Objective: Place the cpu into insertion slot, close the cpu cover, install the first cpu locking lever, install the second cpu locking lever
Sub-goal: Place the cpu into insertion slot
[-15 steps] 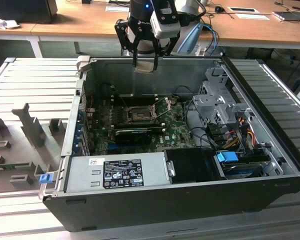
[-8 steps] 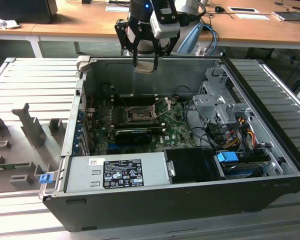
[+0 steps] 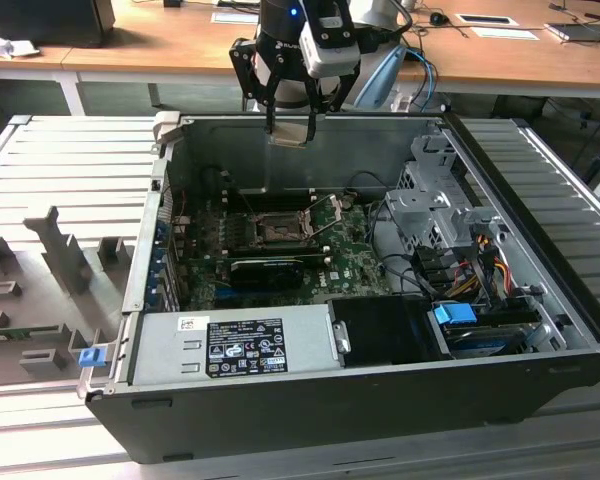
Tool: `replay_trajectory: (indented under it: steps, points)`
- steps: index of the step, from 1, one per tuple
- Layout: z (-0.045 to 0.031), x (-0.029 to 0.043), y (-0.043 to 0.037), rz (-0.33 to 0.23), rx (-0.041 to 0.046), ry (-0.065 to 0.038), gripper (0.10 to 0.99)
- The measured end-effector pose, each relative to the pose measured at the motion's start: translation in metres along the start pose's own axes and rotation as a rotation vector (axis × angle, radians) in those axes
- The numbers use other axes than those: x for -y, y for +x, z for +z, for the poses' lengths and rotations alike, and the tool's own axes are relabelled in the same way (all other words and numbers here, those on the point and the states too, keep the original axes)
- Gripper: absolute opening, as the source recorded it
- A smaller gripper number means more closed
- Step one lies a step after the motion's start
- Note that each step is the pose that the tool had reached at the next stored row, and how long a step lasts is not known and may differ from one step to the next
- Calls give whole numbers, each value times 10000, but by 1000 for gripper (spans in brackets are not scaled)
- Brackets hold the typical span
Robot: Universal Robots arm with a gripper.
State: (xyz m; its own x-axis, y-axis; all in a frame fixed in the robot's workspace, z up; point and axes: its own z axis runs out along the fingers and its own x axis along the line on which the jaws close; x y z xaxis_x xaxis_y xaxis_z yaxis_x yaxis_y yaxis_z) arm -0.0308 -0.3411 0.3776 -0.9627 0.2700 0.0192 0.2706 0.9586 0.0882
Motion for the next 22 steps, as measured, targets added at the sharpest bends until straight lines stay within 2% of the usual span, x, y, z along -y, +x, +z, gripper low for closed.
replay_trajectory:
  steps: [22]
  points:
    - [0, 0, 0, 217, 19, -4, 529]
